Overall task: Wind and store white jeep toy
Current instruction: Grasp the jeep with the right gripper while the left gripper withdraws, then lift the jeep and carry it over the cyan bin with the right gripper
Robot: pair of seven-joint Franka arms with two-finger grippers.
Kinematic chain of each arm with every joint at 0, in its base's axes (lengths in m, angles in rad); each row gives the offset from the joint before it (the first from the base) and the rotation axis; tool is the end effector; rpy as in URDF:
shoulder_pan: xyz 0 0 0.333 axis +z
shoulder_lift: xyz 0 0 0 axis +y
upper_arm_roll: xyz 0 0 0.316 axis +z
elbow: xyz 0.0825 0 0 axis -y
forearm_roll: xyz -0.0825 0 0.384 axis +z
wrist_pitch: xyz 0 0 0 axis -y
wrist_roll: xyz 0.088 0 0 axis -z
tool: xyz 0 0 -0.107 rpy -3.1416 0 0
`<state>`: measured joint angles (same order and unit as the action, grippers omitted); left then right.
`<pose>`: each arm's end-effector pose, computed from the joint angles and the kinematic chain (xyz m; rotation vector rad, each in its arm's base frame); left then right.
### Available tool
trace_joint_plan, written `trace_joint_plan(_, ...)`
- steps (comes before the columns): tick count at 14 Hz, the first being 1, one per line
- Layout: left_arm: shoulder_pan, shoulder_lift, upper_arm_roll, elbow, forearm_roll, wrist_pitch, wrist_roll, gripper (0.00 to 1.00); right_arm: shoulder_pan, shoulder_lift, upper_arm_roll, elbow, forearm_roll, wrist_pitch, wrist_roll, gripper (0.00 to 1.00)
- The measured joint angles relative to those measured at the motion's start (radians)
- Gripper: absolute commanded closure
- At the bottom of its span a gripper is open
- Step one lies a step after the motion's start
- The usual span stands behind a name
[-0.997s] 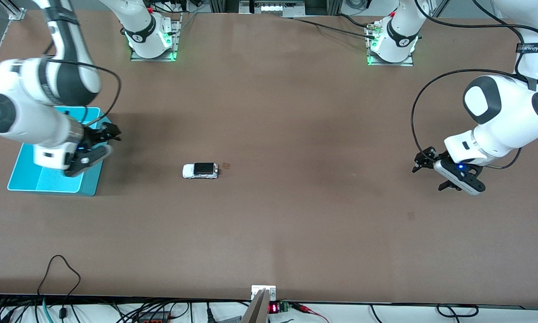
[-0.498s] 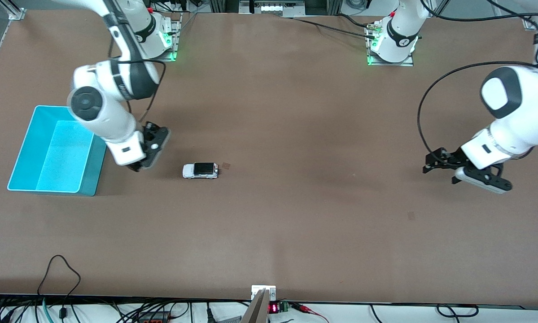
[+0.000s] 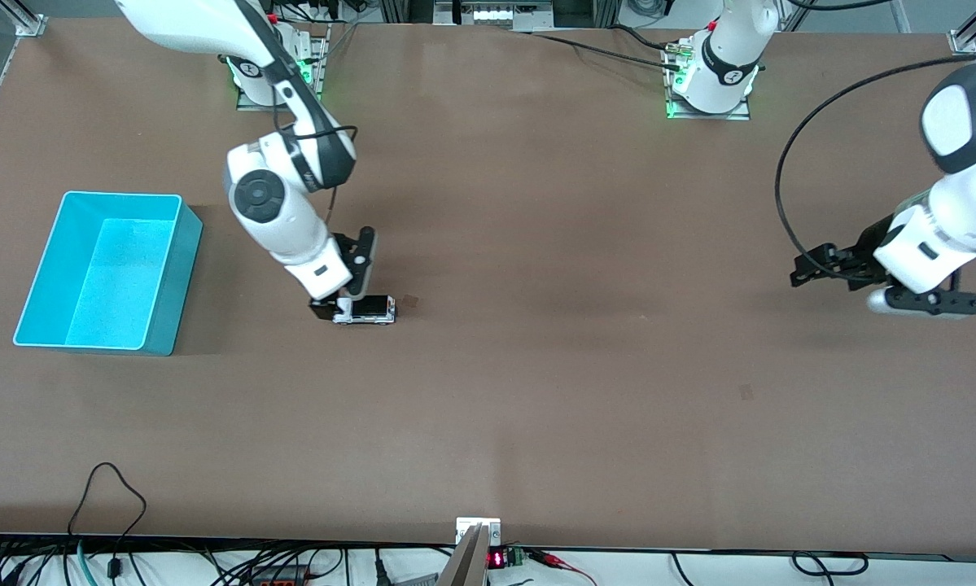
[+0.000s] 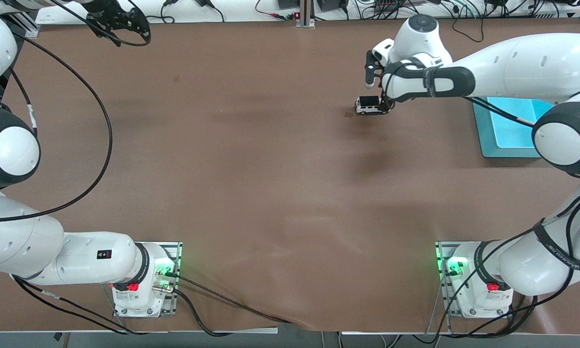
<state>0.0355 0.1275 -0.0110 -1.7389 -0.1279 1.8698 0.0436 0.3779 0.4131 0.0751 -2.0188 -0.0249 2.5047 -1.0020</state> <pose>0.6020 0.0053 0.4969 3.0179 0.0279 0.0115 0.5498 0.2662 0.2521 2.3273 2.0976 0.1180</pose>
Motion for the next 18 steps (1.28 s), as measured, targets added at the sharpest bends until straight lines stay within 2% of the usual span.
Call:
trace_joint_plan(5,-0.003,-0.019,0.025,0.125,0.004,-0.174,-0.034,0.00,0.018,0.065,0.000,0.009,0.000,0.081,-0.013,0.00)
trace_joint_plan(10,-0.014,-0.046,0.015,0.137,0.032,-0.200,-0.076,0.00,0.030,0.122,0.000,0.015,-0.001,0.126,-0.018,0.02)
trace_joint_plan(11,-0.015,-0.054,0.011,0.130,0.032,-0.200,-0.079,0.00,0.032,0.130,0.000,0.018,-0.001,0.130,-0.018,0.21)
trace_joint_plan(12,-0.015,-0.062,0.010,0.118,0.032,-0.200,-0.080,0.00,0.033,0.135,0.000,0.021,-0.001,0.132,-0.018,0.45)
trace_joint_plan(13,-0.015,-0.070,0.010,0.106,0.033,-0.199,-0.080,0.00,0.033,0.139,0.000,0.025,-0.001,0.132,-0.018,0.73)
trace_joint_plan(15,-0.014,-0.083,0.011,0.089,0.035,-0.197,-0.080,0.00,0.033,0.143,-0.002,0.029,-0.001,0.132,-0.018,0.96)
trace_joint_plan(16,-0.013,-0.086,0.011,0.086,0.039,-0.196,-0.080,0.00,0.033,0.143,-0.003,0.029,-0.001,0.132,-0.018,1.00)
trace_joint_plan(18,-0.014,-0.089,0.011,0.086,0.073,-0.193,-0.077,0.00,0.033,0.143,-0.009,0.031,-0.001,0.133,-0.016,1.00)
